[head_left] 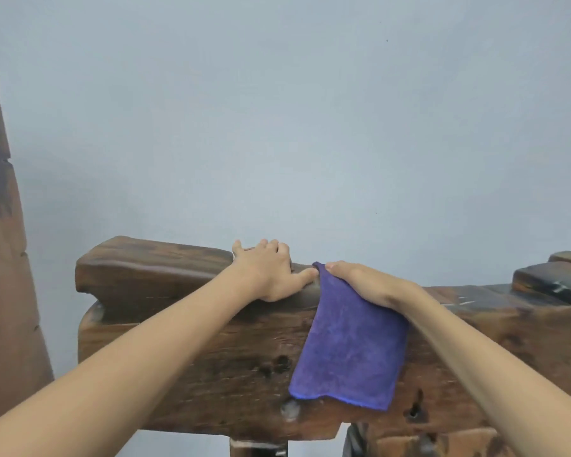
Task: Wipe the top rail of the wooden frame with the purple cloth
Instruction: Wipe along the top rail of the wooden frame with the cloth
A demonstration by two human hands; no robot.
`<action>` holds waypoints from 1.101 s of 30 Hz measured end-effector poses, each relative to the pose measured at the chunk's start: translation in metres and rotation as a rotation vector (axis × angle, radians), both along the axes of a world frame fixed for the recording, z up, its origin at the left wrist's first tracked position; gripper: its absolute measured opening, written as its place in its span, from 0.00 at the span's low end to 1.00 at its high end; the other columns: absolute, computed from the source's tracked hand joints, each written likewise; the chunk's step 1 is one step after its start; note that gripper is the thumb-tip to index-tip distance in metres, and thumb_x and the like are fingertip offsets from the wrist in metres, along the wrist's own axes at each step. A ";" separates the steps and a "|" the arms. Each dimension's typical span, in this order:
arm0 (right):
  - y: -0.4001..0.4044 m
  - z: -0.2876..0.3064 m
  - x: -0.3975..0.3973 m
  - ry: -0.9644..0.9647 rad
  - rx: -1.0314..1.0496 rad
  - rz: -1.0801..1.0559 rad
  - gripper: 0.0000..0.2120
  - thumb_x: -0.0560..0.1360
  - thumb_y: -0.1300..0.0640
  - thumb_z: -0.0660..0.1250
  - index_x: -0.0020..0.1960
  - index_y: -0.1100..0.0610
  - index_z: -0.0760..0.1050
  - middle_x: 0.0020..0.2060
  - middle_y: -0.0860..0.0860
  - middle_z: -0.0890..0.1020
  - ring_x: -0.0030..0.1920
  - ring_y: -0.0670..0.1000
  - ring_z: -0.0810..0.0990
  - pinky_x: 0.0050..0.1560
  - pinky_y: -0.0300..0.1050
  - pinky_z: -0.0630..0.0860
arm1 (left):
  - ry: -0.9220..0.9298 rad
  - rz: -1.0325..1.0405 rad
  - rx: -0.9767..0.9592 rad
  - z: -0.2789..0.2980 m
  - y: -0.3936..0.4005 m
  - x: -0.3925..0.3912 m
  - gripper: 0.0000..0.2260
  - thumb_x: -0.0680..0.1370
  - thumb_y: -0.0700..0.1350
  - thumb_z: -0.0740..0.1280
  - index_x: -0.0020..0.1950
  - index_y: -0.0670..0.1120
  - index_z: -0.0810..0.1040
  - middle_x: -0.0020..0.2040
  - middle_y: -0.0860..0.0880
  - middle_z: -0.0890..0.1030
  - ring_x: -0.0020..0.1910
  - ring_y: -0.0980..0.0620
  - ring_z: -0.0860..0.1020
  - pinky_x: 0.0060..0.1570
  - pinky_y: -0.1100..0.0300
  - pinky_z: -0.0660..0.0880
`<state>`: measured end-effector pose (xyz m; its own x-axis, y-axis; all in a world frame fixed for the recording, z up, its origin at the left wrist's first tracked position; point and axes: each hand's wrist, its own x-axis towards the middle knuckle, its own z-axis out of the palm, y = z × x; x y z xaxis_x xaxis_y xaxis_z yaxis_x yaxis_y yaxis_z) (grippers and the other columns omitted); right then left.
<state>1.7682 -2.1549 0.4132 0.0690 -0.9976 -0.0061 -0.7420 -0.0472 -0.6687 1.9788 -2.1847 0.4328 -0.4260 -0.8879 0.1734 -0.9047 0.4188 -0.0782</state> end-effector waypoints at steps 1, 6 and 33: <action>-0.004 0.002 -0.008 -0.040 0.078 0.009 0.25 0.84 0.38 0.49 0.67 0.47 0.79 0.64 0.45 0.81 0.64 0.46 0.78 0.74 0.51 0.65 | -0.029 0.010 -0.024 -0.002 0.002 -0.015 0.40 0.75 0.71 0.41 0.73 0.46 0.68 0.74 0.43 0.67 0.76 0.45 0.61 0.70 0.29 0.50; -0.022 -0.008 -0.043 0.289 0.098 -0.104 0.33 0.84 0.36 0.41 0.78 0.52 0.68 0.77 0.54 0.69 0.76 0.55 0.67 0.78 0.53 0.56 | -0.137 0.008 0.031 -0.002 0.004 -0.071 0.38 0.77 0.68 0.38 0.70 0.47 0.71 0.68 0.42 0.77 0.71 0.40 0.70 0.70 0.31 0.48; 0.061 -0.045 -0.131 0.743 -0.419 -0.111 0.25 0.81 0.46 0.37 0.54 0.50 0.71 0.56 0.47 0.80 0.61 0.51 0.74 0.67 0.49 0.65 | -0.032 0.162 -0.023 -0.012 0.001 -0.095 0.27 0.77 0.67 0.40 0.50 0.51 0.71 0.57 0.44 0.83 0.62 0.44 0.77 0.72 0.37 0.50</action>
<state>1.6377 -2.0938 0.3684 0.0950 -0.9283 0.3596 -0.9954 -0.0827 0.0493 1.8835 -2.1835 0.4205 -0.2831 -0.9414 0.1835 -0.9572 0.2652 -0.1163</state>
